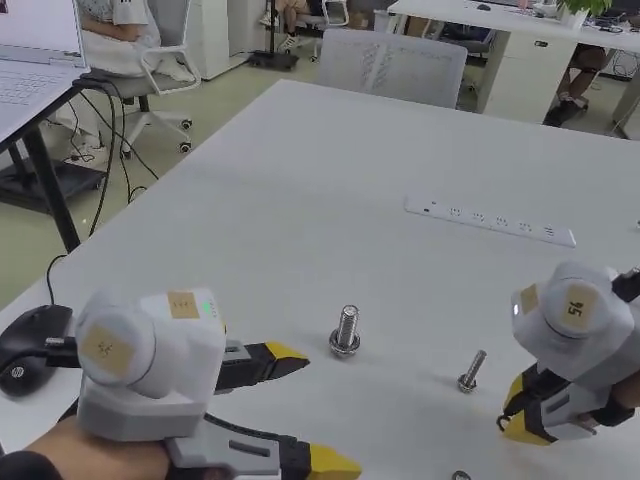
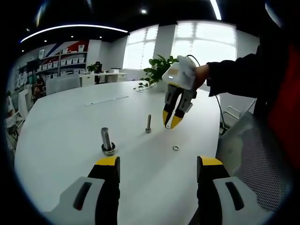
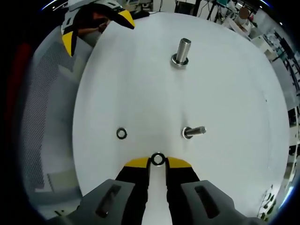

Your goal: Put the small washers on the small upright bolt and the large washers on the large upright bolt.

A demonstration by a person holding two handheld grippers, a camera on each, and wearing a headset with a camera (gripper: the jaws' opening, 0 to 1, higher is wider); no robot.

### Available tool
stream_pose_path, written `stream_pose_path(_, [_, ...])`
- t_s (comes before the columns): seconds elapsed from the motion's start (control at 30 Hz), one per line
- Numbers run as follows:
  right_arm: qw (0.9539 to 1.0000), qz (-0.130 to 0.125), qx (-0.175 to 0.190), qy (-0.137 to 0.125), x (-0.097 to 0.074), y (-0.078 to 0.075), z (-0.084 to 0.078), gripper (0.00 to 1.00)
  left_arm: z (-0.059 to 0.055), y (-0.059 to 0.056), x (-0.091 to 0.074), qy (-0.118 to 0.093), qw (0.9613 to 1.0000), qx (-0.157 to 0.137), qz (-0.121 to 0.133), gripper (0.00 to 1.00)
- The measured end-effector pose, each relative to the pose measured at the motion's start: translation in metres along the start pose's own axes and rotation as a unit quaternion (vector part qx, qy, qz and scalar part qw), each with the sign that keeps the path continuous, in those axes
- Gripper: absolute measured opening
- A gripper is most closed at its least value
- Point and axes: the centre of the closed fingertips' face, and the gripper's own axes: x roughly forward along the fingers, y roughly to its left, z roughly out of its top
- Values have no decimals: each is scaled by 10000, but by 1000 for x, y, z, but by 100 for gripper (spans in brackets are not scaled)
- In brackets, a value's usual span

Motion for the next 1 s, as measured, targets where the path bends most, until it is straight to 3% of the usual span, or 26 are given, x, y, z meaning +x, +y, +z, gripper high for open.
stream_pose_path(0.2, [10000, -78, -11, -8, -14, -4, 1, 14, 0, -1, 1, 17, 10000, 6, -14, 66])
stream_pose_path(0.53, [9995, -244, -191, -115, -38, -14, 20, 14, -1, -1, 0, 18, 10000, 11, -17, 66])
stream_pose_path(1.0, [9981, -391, -453, -141, -44, -32, 46, 14, -1, 1, -1, -11, 10000, -10, 9, 66])
